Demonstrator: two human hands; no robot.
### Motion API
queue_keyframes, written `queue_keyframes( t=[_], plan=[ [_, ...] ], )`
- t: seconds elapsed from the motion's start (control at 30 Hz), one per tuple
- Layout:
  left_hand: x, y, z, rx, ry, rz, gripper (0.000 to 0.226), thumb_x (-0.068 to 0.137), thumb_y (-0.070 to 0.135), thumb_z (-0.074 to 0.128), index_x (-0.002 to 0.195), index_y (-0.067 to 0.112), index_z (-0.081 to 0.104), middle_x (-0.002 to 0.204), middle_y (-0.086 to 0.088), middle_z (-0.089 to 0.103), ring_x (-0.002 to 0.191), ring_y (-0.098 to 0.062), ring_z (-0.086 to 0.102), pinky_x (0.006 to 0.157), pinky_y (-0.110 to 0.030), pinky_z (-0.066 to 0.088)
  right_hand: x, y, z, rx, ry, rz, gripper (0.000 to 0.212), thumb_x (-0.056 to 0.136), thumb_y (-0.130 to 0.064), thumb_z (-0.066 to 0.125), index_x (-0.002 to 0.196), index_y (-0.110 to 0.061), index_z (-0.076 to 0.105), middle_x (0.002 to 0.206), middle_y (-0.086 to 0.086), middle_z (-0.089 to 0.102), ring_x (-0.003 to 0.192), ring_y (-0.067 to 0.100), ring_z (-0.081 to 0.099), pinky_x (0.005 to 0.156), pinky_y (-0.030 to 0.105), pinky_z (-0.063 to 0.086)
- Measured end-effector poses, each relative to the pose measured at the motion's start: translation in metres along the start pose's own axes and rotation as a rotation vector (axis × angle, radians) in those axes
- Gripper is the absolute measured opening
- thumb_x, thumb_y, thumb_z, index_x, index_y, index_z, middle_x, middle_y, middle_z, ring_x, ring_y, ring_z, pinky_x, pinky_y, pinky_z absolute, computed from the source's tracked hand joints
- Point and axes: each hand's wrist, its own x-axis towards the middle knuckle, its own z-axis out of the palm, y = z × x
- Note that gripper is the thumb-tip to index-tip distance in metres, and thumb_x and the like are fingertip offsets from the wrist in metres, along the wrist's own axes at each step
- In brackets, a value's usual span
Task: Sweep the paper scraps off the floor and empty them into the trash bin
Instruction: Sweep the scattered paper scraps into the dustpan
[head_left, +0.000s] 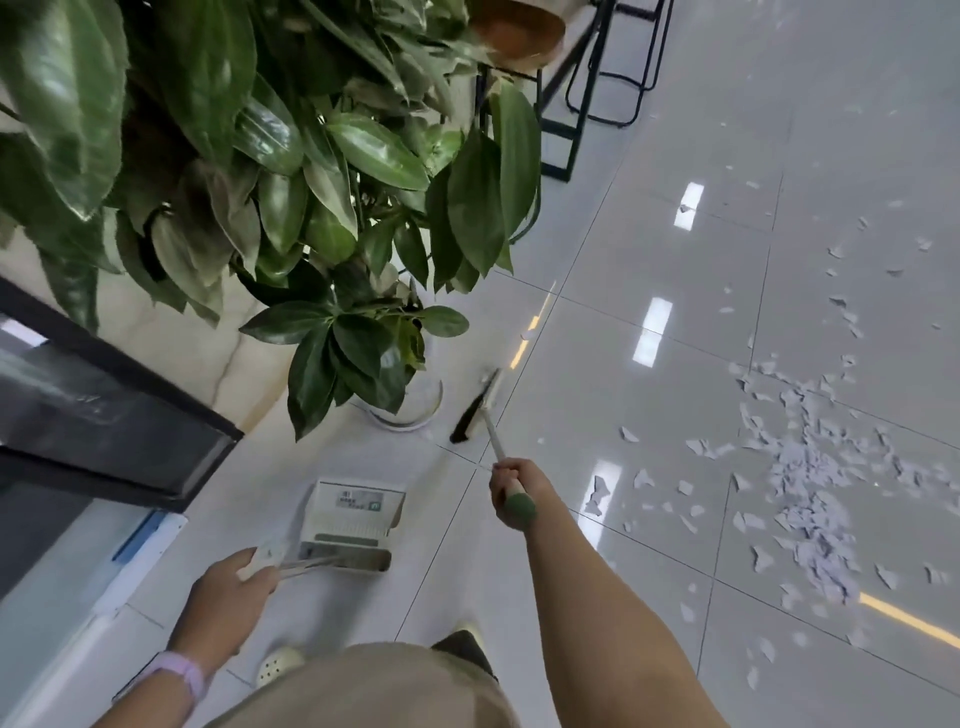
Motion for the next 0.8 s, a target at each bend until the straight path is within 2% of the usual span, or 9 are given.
queue_keyframes(
  t=[0.1,0.23,0.37,0.43,0.47,0.57,0.67,0.73,0.8],
  plan=[
    [0.0,0.004,0.003,0.007,0.0,-0.023,0.023,0.088,0.018,0.059,0.106,0.006,0.067,0.076,-0.02,0.062,0.058,-0.024,0.044,0.043,-0.019,0.037,0.005,-0.038,-0.027,-0.144,0.15,-0.032,0.023,0.091,-0.005,0.047,0.071,-0.014,0.041,0.043,-0.006,0.039,0.028,0.007,0.04,0.03,0.014,0.036],
    [0.0,0.017,0.015,0.039,-0.019,-0.026,0.025,0.089,0.018,0.059,0.109,0.005,0.067,0.086,-0.023,0.068,0.057,-0.023,0.045,0.042,-0.019,0.039,0.003,-0.052,-0.014,-0.376,0.31,-0.131,0.02,0.091,-0.001,0.047,0.073,-0.01,0.045,0.047,0.0,0.042,0.028,0.009,0.041,0.031,0.015,0.035],
    [-0.006,0.046,0.033,0.079,-0.064,0.032,0.01,0.088,0.015,0.058,0.083,0.012,0.065,0.06,-0.005,0.053,0.053,-0.023,0.043,0.046,-0.02,0.035,-0.001,-0.014,0.025,-0.576,0.33,-0.281,0.004,0.082,-0.001,0.05,0.082,-0.005,0.051,0.068,0.01,0.053,0.051,0.021,0.052,0.048,0.027,0.044],
    [-0.006,0.058,0.042,0.106,-0.089,0.067,0.01,0.088,0.013,0.059,0.081,0.009,0.066,0.056,-0.004,0.054,0.051,-0.025,0.045,0.049,-0.023,0.033,-0.007,-0.001,0.03,-0.546,0.32,-0.276,0.007,0.076,-0.002,0.05,0.083,-0.003,0.05,0.074,0.013,0.052,0.058,0.024,0.053,0.052,0.028,0.045],
    [-0.005,0.063,0.046,0.121,-0.105,0.092,0.01,0.088,0.013,0.06,0.087,0.006,0.068,0.06,-0.007,0.059,0.053,-0.028,0.05,0.05,-0.024,0.034,-0.012,0.001,0.03,-0.489,0.295,-0.266,0.008,0.08,0.0,0.048,0.087,-0.003,0.049,0.071,0.012,0.049,0.054,0.022,0.05,0.048,0.026,0.045],
    [0.002,0.081,0.054,0.116,-0.153,0.144,0.022,0.091,0.02,0.064,0.105,0.004,0.069,0.096,-0.022,0.071,0.074,-0.044,0.063,0.059,-0.036,0.046,-0.023,-0.007,0.023,-0.376,0.209,-0.256,0.011,0.09,0.004,0.043,0.096,-0.003,0.048,0.06,0.007,0.043,0.039,0.014,0.041,0.037,0.019,0.039],
    [0.012,0.106,0.062,0.116,-0.21,0.217,0.026,0.09,0.03,0.066,0.104,0.01,0.071,0.086,-0.031,0.066,0.073,-0.047,0.061,0.06,-0.047,0.053,-0.028,-0.027,0.02,-0.352,0.178,-0.212,0.015,0.091,0.004,0.043,0.081,-0.005,0.047,0.052,0.004,0.039,0.034,0.01,0.036,0.033,0.016,0.035],
    [0.018,0.124,0.07,0.105,-0.253,0.238,0.02,0.093,0.03,0.063,0.104,0.016,0.071,0.09,-0.033,0.064,0.066,-0.038,0.06,0.058,-0.038,0.053,-0.026,-0.042,0.023,-0.299,0.144,-0.147,0.019,0.091,0.003,0.043,0.075,-0.008,0.045,0.048,0.001,0.038,0.032,0.008,0.035,0.03,0.015,0.032],
    [0.028,0.138,0.077,0.11,-0.307,0.259,0.016,0.097,0.022,0.057,0.11,0.023,0.067,0.081,-0.018,0.065,0.059,-0.02,0.051,0.049,-0.025,0.04,-0.017,-0.054,0.028,-0.24,0.091,-0.093,0.021,0.092,0.001,0.045,0.074,-0.01,0.044,0.047,-0.002,0.038,0.03,0.007,0.036,0.029,0.015,0.033]
  ],
)
